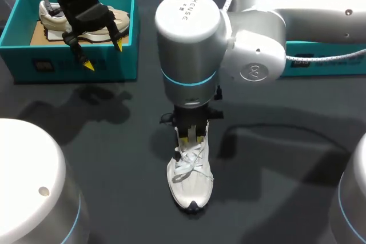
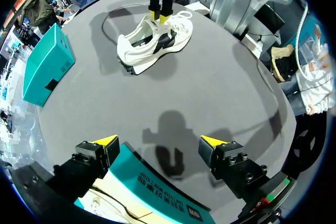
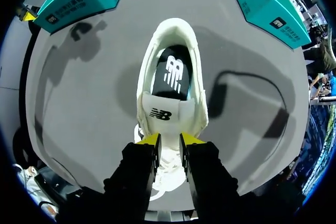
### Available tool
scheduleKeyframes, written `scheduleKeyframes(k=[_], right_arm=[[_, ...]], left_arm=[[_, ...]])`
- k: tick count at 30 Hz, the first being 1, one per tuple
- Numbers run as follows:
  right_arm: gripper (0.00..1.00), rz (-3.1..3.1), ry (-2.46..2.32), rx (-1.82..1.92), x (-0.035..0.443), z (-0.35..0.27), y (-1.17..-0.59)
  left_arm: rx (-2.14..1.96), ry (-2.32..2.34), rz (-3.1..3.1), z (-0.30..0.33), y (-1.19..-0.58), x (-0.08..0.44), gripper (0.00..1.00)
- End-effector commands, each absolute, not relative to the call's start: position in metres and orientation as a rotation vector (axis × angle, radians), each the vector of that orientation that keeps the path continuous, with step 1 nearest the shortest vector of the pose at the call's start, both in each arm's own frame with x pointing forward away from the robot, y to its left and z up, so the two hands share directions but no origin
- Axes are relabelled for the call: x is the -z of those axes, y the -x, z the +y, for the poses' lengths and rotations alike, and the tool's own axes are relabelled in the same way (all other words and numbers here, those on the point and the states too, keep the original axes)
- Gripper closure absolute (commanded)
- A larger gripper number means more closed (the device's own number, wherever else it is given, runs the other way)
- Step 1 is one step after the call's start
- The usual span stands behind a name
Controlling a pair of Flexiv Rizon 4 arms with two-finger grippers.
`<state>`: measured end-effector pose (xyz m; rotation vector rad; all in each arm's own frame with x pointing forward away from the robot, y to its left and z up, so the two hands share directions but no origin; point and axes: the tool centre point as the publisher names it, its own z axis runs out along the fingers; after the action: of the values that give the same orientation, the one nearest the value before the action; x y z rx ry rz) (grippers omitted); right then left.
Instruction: Take the shoe out of the shoebox, open the shoe tongue, remove and reinsert the insole, then place the shoe into the shoebox
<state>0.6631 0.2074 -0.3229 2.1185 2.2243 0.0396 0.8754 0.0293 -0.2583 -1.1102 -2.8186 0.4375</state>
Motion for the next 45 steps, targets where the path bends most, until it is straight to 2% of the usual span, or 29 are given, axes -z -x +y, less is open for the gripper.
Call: scheduleKeyframes(k=[1, 15, 27, 39, 45], right_arm=[[0.77, 2.197, -2.092, -0.008, 0.307, 0.213, -0.659], [0.79, 2.33, -2.081, -0.128, 0.355, 0.194, -0.705], [0.76, 2.266, -1.971, -0.047, 0.307, 0.211, -0.69], [0.75, 2.377, -1.964, -0.107, 0.344, 0.2, -0.714], [0.74, 2.374, -1.921, -0.102, 0.327, 0.204, -0.708]], left_arm=[[-0.435, 1.111, -2.819, 0.03, -0.875, 0.258, 0.0], [-0.435, 1.111, -2.819, 0.03, -0.875, 0.258, 0.0], [-0.435, 1.111, -2.819, 0.03, -0.875, 0.258, 0.0], [-0.435, 1.111, -2.819, 0.03, -0.875, 0.258, 0.0], [-0.435, 1.111, -2.819, 0.03, -0.875, 0.258, 0.0]])
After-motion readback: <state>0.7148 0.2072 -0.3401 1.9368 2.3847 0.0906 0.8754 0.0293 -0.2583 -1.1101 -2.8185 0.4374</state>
